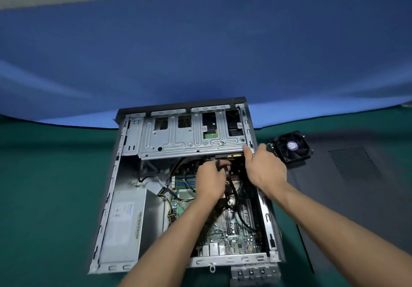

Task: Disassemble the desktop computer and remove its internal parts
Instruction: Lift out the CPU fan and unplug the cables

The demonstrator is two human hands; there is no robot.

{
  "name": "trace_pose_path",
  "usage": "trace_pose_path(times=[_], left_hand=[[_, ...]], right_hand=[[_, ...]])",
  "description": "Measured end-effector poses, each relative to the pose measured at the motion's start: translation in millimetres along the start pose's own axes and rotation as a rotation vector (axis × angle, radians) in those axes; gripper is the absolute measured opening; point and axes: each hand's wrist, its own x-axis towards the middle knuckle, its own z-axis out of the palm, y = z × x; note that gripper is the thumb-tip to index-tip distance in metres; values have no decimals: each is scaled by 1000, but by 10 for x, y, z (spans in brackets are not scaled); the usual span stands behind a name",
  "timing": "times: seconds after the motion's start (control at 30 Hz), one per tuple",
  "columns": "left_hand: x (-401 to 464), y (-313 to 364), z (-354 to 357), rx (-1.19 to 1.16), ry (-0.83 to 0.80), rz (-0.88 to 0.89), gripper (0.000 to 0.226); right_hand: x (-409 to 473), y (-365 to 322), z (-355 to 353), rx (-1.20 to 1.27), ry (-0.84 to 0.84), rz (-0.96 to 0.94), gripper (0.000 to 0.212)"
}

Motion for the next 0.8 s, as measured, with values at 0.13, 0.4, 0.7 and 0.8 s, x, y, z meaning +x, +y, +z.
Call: trace_pose_path(times=[0.13, 0.4, 0.7, 0.8], left_hand=[[-193, 69, -230, -298, 185, -91, 19], [-406, 106, -464, -320, 424, -172, 21], [-313, -230, -360, -11, 184, -202, 22], [-167, -301, -245, 124, 192, -162, 14]], right_hand=[[-98, 39, -47, 142, 26, -24, 51], [-443, 81, -56, -53, 98, -607, 31], [-434, 55, -37, -191, 71, -607, 32], [-357, -1, -43, -113, 122, -535, 41]])
